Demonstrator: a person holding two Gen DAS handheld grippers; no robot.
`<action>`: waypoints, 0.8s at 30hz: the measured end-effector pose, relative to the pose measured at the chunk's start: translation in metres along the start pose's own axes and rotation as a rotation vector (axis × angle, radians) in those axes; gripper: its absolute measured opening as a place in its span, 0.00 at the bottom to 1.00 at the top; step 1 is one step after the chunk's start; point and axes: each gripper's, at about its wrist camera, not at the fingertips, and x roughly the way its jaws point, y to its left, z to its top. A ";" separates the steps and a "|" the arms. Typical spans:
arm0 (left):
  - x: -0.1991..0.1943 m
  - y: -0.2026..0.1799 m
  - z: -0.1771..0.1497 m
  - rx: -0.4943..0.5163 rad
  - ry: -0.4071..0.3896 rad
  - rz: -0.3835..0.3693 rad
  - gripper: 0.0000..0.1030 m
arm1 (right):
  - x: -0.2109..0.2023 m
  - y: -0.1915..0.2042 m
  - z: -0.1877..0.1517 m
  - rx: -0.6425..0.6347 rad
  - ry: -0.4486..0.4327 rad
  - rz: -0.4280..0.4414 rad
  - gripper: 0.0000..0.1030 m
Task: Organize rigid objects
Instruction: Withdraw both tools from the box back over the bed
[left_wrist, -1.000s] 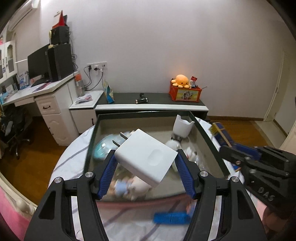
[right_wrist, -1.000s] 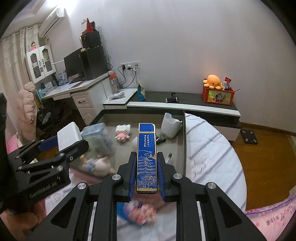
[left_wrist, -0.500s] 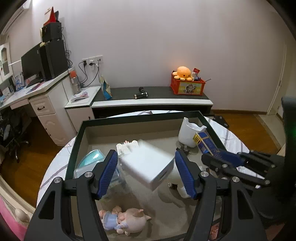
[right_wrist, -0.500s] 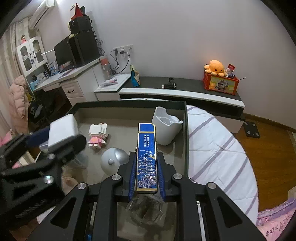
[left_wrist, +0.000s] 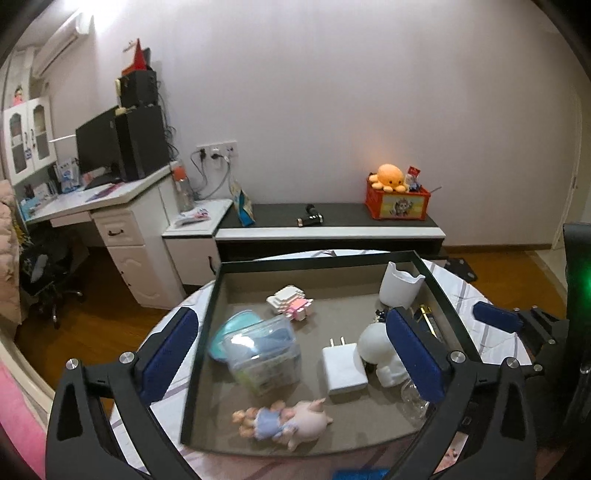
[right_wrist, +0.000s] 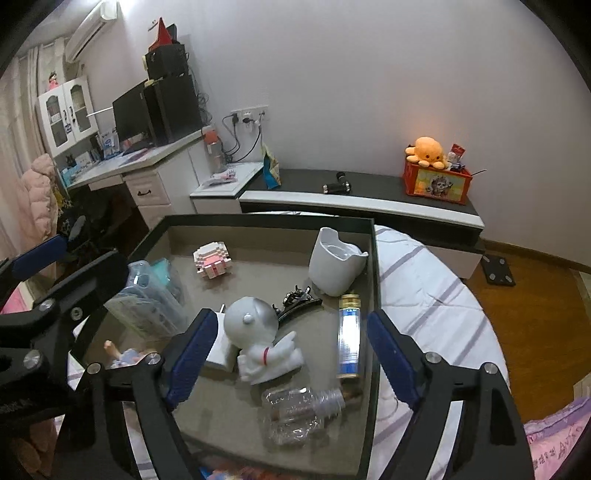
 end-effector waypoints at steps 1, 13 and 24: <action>-0.008 0.002 -0.002 -0.004 -0.006 0.005 1.00 | -0.007 0.002 -0.002 0.007 -0.008 -0.005 0.89; -0.087 0.026 -0.024 -0.045 -0.042 0.013 1.00 | -0.082 0.025 -0.033 0.035 -0.083 -0.003 1.00; -0.150 0.049 -0.054 -0.101 -0.054 0.021 1.00 | -0.152 0.045 -0.068 0.056 -0.141 -0.015 1.00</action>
